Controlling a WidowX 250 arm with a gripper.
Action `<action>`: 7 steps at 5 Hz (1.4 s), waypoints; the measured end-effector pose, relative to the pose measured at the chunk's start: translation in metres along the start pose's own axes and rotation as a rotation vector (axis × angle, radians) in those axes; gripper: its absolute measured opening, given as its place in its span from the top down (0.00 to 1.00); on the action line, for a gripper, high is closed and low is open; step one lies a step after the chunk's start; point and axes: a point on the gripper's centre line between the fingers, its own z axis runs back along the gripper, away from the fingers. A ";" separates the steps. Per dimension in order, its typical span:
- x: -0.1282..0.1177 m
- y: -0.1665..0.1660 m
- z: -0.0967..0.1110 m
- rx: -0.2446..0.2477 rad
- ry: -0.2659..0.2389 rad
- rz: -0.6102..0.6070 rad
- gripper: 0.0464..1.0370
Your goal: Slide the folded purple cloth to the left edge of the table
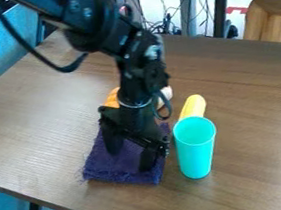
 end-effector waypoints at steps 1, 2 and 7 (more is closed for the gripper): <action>-0.018 0.045 -0.009 0.069 0.204 0.030 0.04; -0.024 0.085 -0.019 0.039 0.374 0.025 0.04; -0.057 0.143 -0.004 -0.084 0.395 0.012 0.04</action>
